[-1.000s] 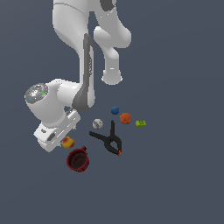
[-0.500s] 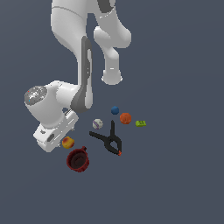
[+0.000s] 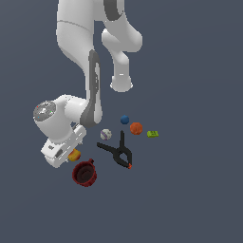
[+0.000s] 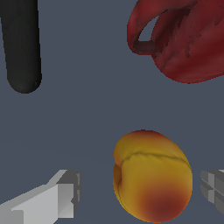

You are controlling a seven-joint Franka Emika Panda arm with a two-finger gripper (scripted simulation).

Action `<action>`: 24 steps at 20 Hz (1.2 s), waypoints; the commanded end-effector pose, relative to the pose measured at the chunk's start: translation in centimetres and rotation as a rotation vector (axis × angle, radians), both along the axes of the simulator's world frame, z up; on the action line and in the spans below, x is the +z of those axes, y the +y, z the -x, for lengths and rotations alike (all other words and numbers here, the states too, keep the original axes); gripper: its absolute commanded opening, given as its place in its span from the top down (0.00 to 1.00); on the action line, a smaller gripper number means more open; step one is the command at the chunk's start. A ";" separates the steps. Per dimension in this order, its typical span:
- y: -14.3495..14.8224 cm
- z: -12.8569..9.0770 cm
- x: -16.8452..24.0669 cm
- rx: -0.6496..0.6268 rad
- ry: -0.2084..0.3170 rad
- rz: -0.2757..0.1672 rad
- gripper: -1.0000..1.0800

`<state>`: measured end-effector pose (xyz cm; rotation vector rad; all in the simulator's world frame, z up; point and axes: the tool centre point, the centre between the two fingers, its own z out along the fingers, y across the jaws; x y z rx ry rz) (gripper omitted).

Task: Pick up a designated object from a clutter of objects.

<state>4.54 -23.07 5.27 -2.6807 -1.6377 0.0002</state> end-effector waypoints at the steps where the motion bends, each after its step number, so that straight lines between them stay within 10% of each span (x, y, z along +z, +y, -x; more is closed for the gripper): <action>1: 0.0 0.0 -1.1 0.001 0.000 0.000 0.04; 6: 0.0 -0.1 -1.8 0.001 0.000 0.000 0.04; 7: 0.0 -0.1 -1.8 0.001 0.000 0.000 1.00; 24: 0.3 -0.1 -0.3 0.003 -0.009 0.003 1.00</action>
